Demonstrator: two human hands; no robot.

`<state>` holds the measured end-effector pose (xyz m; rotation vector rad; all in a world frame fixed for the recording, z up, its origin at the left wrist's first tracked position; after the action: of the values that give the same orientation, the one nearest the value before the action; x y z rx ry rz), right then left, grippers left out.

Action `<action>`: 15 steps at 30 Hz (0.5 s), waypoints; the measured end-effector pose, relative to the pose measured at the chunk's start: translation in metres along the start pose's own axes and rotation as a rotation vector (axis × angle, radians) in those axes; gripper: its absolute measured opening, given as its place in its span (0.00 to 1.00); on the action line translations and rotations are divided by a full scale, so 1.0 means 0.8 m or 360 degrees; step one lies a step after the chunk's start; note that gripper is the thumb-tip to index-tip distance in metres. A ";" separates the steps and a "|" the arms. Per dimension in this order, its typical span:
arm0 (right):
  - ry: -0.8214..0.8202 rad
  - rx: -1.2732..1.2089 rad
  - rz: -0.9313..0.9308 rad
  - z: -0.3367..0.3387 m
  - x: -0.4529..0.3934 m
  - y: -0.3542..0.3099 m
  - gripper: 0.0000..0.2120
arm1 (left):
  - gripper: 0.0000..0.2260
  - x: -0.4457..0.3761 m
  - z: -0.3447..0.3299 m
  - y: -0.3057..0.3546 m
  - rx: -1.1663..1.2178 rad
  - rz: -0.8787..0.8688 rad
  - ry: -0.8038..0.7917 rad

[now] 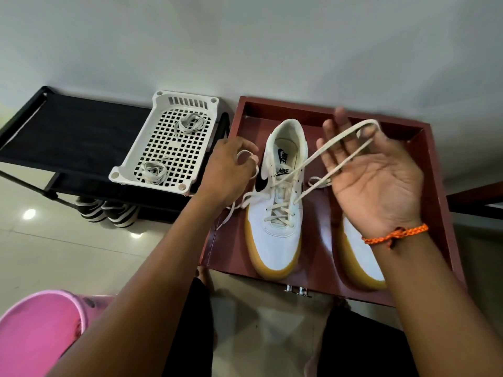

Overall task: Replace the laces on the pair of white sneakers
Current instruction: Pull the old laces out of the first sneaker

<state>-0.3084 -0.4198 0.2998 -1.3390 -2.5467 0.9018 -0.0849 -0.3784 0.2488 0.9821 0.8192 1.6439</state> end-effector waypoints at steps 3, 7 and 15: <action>-0.0048 -0.0134 0.0119 0.004 0.001 -0.016 0.08 | 0.06 0.001 -0.003 0.003 -0.0067 -0.0002 -0.0007; -0.0153 -0.0138 0.0106 0.002 0.000 -0.026 0.14 | 0.07 0.006 -0.007 0.010 -0.0137 -0.0002 -0.0046; -0.0019 0.0040 -0.0045 0.030 0.000 -0.015 0.14 | 0.10 0.005 -0.018 0.009 -0.0281 0.0021 -0.0136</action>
<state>-0.3260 -0.4354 0.2867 -1.2917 -2.5476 0.9360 -0.1018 -0.3768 0.2495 0.9279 0.6005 1.6437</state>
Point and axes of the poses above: each hand's wrist, its own x-axis away from the middle knuckle, its own z-axis out of the back of the hand, y = z × x, the point moved 8 cm from there along -x, towards the middle knuckle, and after that the axes turned 13 degrees about -y, right-handed, at the moved point
